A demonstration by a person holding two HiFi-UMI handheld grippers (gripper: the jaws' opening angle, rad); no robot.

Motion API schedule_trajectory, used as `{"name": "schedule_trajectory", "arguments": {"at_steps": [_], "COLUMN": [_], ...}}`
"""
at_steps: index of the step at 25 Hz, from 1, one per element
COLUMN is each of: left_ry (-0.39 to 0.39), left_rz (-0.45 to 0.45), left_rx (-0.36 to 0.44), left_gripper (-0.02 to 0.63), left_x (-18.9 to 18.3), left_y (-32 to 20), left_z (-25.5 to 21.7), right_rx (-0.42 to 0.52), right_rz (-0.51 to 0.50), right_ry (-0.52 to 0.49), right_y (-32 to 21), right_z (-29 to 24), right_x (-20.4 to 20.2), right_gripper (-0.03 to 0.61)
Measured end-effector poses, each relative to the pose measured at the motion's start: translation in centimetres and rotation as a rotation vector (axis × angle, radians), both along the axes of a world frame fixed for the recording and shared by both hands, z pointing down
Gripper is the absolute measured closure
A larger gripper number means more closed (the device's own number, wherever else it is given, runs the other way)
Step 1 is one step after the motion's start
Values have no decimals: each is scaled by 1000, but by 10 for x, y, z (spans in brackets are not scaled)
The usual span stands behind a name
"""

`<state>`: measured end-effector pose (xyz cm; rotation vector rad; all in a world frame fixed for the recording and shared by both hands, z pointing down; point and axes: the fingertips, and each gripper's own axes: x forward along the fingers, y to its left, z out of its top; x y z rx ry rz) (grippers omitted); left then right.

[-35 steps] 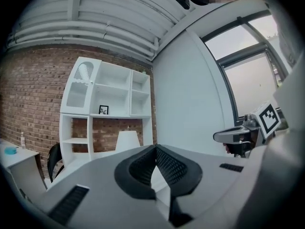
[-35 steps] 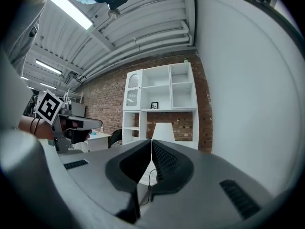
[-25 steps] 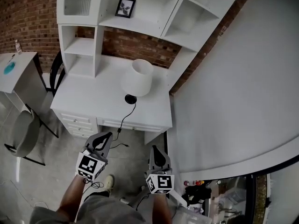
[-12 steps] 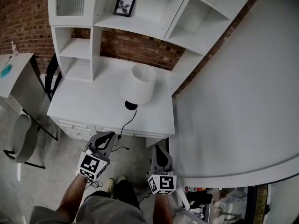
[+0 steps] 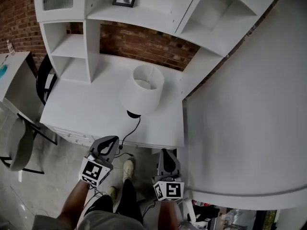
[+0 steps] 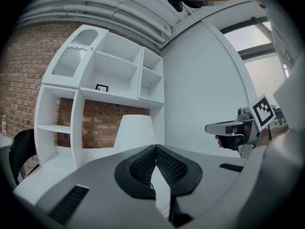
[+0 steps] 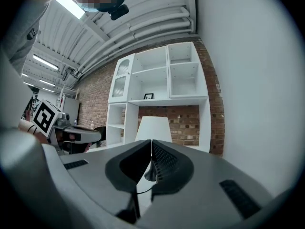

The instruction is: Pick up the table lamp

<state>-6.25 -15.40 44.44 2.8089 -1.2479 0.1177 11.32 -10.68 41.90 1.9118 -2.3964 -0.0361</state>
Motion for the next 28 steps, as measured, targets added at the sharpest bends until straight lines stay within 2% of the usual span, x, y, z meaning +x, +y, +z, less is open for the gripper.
{"name": "schedule_trajectory", "arguments": {"at_steps": [5, 13, 20, 28], "left_ry": [-1, -6, 9, 2], "left_rz": [-32, -34, -25, -25], "left_rx": [-11, 1, 7, 23], "left_gripper": [611, 611, 611, 611], "left_x": [17, 41, 61, 77], "left_y": [-41, -96, -133, -171], "left_z": [39, 102, 145, 175], "right_rx": [7, 30, 32, 65], "right_rz": [-17, -33, -29, -8], "right_ry": [-6, -17, -34, -41], "right_y": [-43, -104, -133, -161], "right_z": [28, 86, 136, 160], "right_x": [19, 36, 49, 68], "right_gripper": [555, 555, 555, 555]}}
